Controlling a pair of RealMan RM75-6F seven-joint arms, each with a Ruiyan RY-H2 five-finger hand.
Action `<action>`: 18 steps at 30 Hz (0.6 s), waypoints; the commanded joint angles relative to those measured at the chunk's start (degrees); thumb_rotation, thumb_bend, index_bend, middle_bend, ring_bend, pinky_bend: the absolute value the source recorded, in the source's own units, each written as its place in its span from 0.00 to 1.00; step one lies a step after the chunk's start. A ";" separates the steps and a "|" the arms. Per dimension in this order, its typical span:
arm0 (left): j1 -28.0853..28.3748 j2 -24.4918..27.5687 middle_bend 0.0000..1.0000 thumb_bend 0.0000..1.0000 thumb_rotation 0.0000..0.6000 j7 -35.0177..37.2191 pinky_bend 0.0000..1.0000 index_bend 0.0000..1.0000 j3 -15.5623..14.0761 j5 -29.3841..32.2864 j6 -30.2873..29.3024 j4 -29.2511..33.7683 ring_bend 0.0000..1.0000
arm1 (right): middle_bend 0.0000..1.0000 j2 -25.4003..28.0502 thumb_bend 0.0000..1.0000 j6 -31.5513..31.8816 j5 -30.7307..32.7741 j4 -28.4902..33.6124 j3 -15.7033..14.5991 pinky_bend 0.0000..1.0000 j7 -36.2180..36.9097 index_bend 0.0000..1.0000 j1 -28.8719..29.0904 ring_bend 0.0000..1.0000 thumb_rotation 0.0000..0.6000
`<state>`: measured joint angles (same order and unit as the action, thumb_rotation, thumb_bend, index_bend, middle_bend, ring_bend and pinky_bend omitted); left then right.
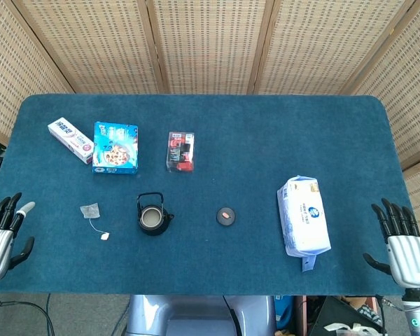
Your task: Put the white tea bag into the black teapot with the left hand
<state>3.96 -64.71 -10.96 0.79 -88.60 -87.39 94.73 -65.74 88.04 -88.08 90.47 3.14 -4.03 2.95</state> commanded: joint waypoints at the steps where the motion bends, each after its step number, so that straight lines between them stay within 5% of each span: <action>1: 0.27 0.00 0.00 0.44 1.00 -0.26 0.00 0.14 -0.12 -0.31 0.39 0.19 0.00 | 0.00 0.01 0.17 0.03 -0.07 0.01 -0.07 0.03 0.12 0.01 -0.06 0.00 1.00; 11: 0.67 -0.53 0.01 0.44 1.00 -0.71 0.00 0.17 -0.56 -0.50 1.60 0.29 0.00 | 0.00 0.16 0.17 0.02 -0.21 0.07 -0.16 0.03 0.33 0.01 -0.16 0.00 1.00; 18: 1.68 -1.95 0.09 0.44 1.00 -1.62 0.00 0.23 -1.34 -0.81 4.16 -0.19 0.02 | 0.00 0.17 0.17 -0.51 -0.05 0.15 -0.23 0.03 0.37 0.01 -0.04 0.00 1.00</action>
<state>5.40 -66.36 -12.38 -0.40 -89.36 -83.62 94.66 -65.57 87.53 -88.14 90.62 2.90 -3.67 2.90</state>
